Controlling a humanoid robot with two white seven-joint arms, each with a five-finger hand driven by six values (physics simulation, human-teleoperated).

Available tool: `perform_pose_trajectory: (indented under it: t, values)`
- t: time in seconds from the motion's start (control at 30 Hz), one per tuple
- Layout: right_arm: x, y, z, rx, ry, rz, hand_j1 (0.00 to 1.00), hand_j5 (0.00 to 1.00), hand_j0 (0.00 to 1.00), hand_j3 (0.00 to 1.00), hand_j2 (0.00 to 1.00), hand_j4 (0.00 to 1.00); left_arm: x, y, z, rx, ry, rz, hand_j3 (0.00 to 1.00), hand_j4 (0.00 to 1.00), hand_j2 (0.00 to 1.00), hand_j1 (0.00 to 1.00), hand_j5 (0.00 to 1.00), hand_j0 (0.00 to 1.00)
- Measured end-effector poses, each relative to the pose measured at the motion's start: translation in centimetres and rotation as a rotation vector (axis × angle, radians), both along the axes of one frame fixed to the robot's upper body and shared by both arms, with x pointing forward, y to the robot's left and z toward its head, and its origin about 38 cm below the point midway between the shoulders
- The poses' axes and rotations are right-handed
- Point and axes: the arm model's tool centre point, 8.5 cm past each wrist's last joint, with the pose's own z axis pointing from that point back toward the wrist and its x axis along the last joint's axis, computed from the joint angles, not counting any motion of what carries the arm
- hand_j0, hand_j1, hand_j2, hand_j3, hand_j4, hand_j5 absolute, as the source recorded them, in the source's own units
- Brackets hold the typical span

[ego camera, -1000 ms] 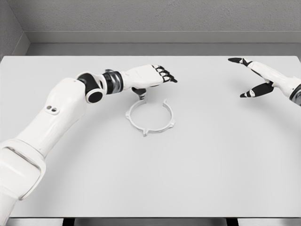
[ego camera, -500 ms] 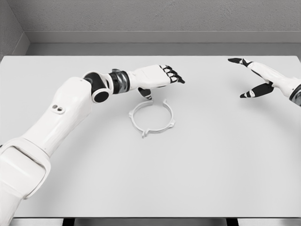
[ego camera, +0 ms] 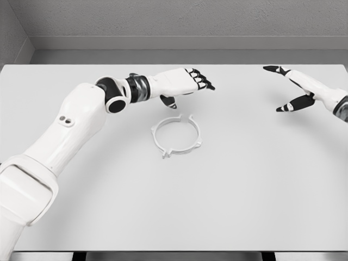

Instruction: Assemble PVC drainage pipe clamps

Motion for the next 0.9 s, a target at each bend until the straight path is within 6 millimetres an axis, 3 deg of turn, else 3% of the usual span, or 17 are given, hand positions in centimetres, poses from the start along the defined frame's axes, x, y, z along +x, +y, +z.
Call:
perform_pose_trajectory:
  t: [0.1,0.27,0.47,0.6,0.7,0.83,0.9]
  values:
    - [0.5,2.0,-0.2,0.011,-0.003,0.035,1.0,1.0,1.0,1.0,1.0,1.0,0.4,1.6,0.3,0.005,-0.007,0.026,1.0,1.0,1.0,1.0,1.0,1.0]
    - [1.1,7.3,-0.6,0.004,-0.005,0.15,1.0,1.0,1.0,1.0,1.0,1.0,-0.2,7.6,0.0,0.0,-0.012,0.097,1.0,1.0,1.0,1.0,1.0,1.0]
    - [1.3,12.3,-0.9,0.02,-0.013,0.246,1.0,1.0,1.0,1.0,1.0,1.0,-0.8,14.8,3.7,-0.029,-0.06,0.181,1.0,1.0,1.0,1.0,1.0,1.0]
    - [1.0,13.9,-1.8,0.034,0.0,0.271,1.0,1.0,1.0,1.0,1.0,1.0,-1.2,19.8,4.8,-0.063,-0.051,0.256,1.0,1.0,1.0,1.0,1.0,1.0]
    - [0.3,14.7,-3.2,0.045,0.024,0.282,1.0,1.0,1.0,1.0,1.0,1.0,-1.6,21.4,4.9,-0.084,-0.036,0.279,1.0,1.0,1.0,1.0,1.0,1.0]
    - [0.2,15.4,-3.4,0.053,0.027,0.29,1.0,1.0,1.0,1.0,1.0,1.0,-2.0,23.6,5.6,-0.123,-0.007,0.308,1.0,1.0,1.0,1.0,1.0,1.0]
    - [0.2,15.6,-3.4,0.055,0.027,0.294,1.0,1.0,1.0,1.0,1.0,1.0,-3.8,25.4,2.2,-0.115,0.1,0.335,1.0,1.0,1.0,1.0,1.0,1.0]
